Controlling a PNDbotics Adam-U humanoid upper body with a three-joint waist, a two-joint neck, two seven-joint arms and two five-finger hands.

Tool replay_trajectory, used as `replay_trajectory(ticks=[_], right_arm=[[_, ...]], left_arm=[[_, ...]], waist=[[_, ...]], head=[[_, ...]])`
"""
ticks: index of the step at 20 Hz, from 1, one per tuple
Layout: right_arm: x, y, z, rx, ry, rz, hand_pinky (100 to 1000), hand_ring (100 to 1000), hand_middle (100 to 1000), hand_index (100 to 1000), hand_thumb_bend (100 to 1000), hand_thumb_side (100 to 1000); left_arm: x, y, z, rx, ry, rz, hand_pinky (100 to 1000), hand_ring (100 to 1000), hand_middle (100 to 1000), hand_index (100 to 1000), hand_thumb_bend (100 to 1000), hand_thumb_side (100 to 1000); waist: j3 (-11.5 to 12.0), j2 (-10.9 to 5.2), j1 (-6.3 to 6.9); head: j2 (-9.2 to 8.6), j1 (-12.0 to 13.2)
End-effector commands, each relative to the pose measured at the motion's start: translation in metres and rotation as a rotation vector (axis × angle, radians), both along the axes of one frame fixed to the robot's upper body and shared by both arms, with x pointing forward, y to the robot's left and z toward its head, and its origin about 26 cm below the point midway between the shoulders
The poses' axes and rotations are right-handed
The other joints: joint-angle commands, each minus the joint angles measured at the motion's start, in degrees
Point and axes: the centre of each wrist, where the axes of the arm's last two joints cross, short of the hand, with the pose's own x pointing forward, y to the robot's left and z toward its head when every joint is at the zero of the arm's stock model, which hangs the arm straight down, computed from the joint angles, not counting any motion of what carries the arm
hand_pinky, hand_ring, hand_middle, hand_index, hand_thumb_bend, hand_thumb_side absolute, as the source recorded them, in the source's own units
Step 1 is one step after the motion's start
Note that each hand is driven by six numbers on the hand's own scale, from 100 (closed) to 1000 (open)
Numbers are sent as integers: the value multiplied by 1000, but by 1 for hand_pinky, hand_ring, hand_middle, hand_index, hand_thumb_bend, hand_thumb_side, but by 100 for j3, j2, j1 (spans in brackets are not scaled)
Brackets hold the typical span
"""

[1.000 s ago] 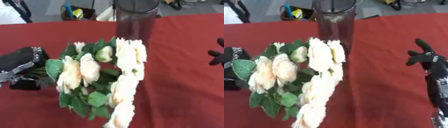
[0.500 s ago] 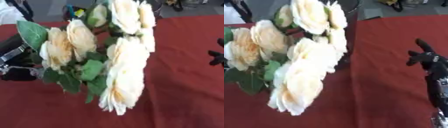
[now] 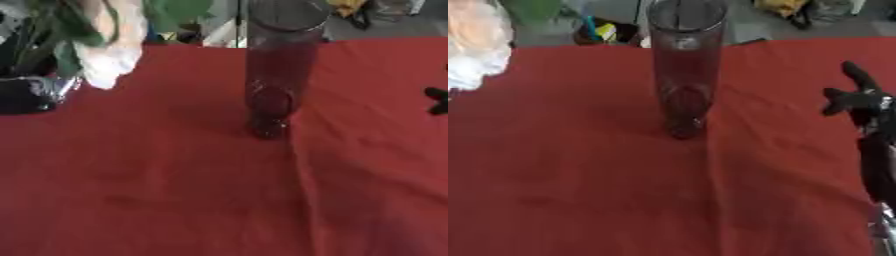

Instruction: Arrange flowers into the vase.

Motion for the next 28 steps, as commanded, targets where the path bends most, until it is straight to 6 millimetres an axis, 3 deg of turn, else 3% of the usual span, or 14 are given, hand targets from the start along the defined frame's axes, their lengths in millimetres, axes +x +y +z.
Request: replay_trajectory(ticks=[1,10,15,26,27,28], right_arm=[[-3,-3,9,-10,-22,5,854,993,529,673,100,924],[-4,-5,7,-6,-1,8,854,993,528,673,100,923],[-4,-4,7,-7,-7,19,851,987,529,674,100,925],[-3,0,8,-30,-22,51,852,991,526,672,100,927],[-3,1,8,-33,-24,54,853,992,525,672,100,912],[-3,1,8,-36,-26,56,853,992,525,672,100,927]], left_arm=[[-11,2,20,-71,-18,-5,100,100,100,100,100,460],[-23,-2,42,-302,-13,-10,100,100,100,100,100,501],[-22,-9,52,-409,-13,-51,100,100,100,100,100,523],[3,-20,72,-597,-21,-90,100,100,100,100,100,571],[6,-21,73,-612,-25,-96,100,100,100,100,100,510],[7,-22,74,-625,-29,-103,100,100,100,100,100,573]], waist=[[14,-174,12],[-119,-293,108],[-182,-312,95],[-368,-192,91],[-394,-174,94],[-416,-159,98]], head=[[76,18],[144,61],[65,69],[-84,204],[-101,229],[-117,245]])
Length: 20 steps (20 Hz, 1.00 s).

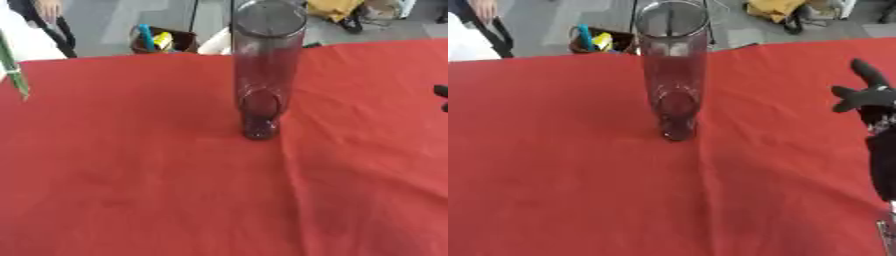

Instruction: Arrange flowers into the vase.

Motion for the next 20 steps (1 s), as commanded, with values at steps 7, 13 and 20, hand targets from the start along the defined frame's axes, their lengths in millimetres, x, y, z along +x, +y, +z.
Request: replay_trajectory(ticks=[7,13,20], right_arm=[[-1,4,11,-54,-45,29,854,996,523,671,100,926],[0,7,11,-71,-47,41,855,997,521,670,100,926],[1,9,13,-81,-51,66,854,997,521,670,100,925]], left_arm=[[9,-9,20,-115,-46,-49,100,100,100,100,100,593],[12,-18,33,-171,-75,-81,100,100,100,100,100,588],[14,-26,44,-237,-114,-137,100,100,100,100,100,567]], waist=[[-151,7,56],[-279,49,118],[-433,45,192]], head=[[-237,141],[-299,214],[-436,292]])
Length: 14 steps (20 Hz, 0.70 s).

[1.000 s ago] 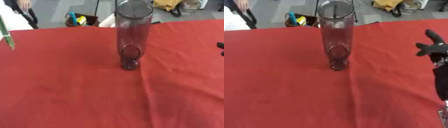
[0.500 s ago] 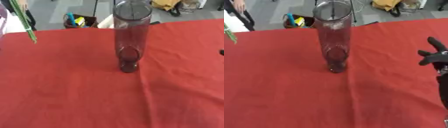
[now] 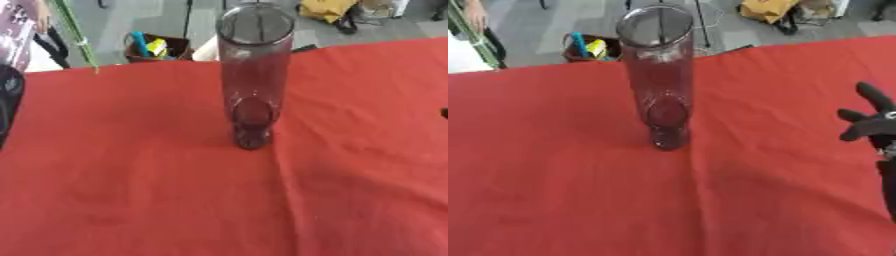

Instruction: Arrange flowers into the vase.

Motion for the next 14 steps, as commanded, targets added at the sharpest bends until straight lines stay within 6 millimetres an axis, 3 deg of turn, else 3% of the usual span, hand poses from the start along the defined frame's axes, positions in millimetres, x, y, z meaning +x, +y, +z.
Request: replay_trajectory(ticks=[1,14], right_arm=[[-2,0,10,-31,-29,17,855,999,521,669,100,925],[0,7,11,-61,-24,50,860,1000,516,666,100,921]], left_arm=[[-7,-1,14,-22,-53,-19,100,100,100,100,100,564],[-12,-19,36,-99,-155,-105,100,100,100,100,100,544]], waist=[[-18,-110,-10],[-225,43,82]], head=[[-107,42],[-155,169]])
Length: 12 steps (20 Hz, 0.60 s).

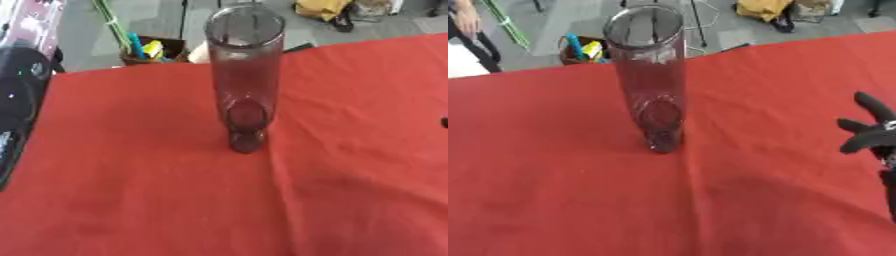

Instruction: Arrange flowers into the vase.

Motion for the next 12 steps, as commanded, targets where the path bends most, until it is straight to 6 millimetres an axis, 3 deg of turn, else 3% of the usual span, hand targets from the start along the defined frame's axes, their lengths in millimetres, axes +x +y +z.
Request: replay_trajectory(ticks=[1,8,12], right_arm=[[-2,2,8,-23,-26,15,861,1000,516,665,100,921],[-2,5,9,-42,-26,32,862,1000,515,665,100,921],[-1,6,9,-48,-23,41,864,1000,514,664,100,920]], left_arm=[[-8,1,15,-27,-51,-12,100,100,100,100,100,548],[-15,-5,27,-93,-83,-73,100,100,100,100,109,531],[-20,-7,31,-94,-119,-86,100,100,100,100,117,517]], waist=[[-20,-104,-22],[-149,-83,66],[-210,-66,101]], head=[[-75,54],[-125,174],[-303,205]])
